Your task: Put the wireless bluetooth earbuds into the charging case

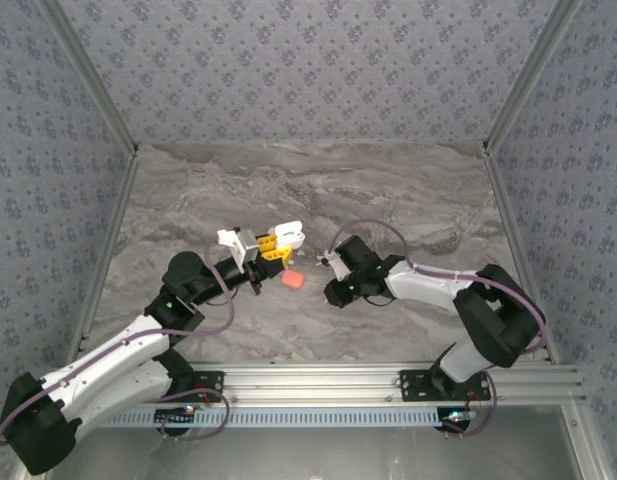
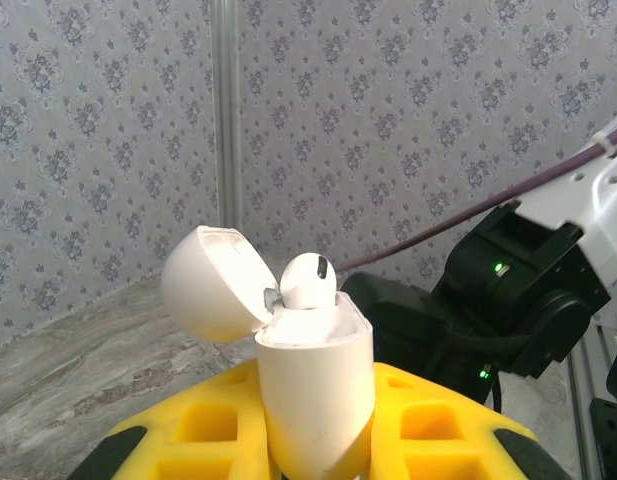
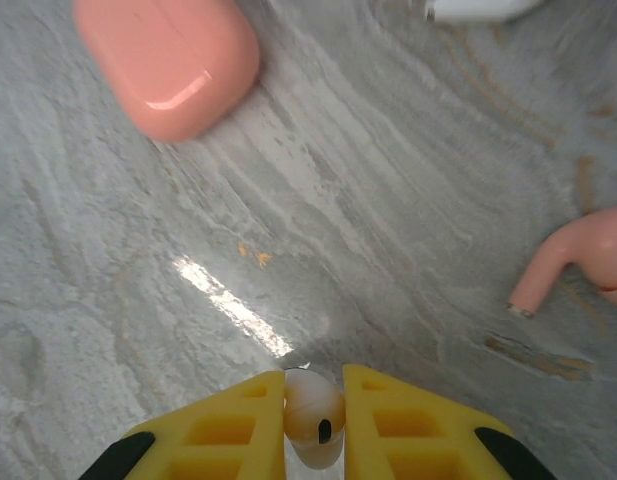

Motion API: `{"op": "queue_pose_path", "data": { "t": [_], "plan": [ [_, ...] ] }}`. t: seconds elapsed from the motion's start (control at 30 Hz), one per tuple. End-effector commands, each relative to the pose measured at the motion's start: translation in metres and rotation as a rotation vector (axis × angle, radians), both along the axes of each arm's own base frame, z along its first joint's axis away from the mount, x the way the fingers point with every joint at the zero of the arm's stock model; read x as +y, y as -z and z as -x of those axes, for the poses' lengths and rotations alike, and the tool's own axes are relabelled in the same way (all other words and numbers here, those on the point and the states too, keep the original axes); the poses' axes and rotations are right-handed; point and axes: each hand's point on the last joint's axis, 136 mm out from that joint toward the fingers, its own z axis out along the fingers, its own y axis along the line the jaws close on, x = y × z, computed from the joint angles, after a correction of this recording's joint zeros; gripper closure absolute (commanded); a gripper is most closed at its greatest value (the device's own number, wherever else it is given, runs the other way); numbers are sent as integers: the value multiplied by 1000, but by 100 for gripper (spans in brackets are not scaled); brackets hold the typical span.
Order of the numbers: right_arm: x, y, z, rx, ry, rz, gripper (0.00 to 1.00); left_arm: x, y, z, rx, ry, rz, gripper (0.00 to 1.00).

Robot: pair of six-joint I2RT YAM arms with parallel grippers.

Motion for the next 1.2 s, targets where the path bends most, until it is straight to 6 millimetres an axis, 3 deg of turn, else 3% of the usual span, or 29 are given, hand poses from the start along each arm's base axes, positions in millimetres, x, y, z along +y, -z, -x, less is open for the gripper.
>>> {"op": "queue_pose_path", "data": {
  "t": [0.0, 0.2, 0.47, 0.7, 0.9, 1.17],
  "plan": [
    [-5, -31, -9, -100, 10, -12, 81, 2, -16, 2, -42, -7, 26, 100],
    [-18, -95, -20, -295, 28, -50, 81, -3, -14, -1, -21, 4, 21, 100],
    [-31, -209, -23, -619, 13, -165, 81, -14, -12, -5, 3, 43, 19, 100],
    [-23, -288, -13, -822, -76, -260, 81, -25, -6, -7, 39, 90, 13, 100],
    [1, -316, -5, -903, -180, -293, 81, -32, -3, -6, 57, 129, 17, 100],
    [31, -312, 2, -904, -281, -296, 80, -36, -1, -4, 62, 142, 10, 100]
  ]
}}
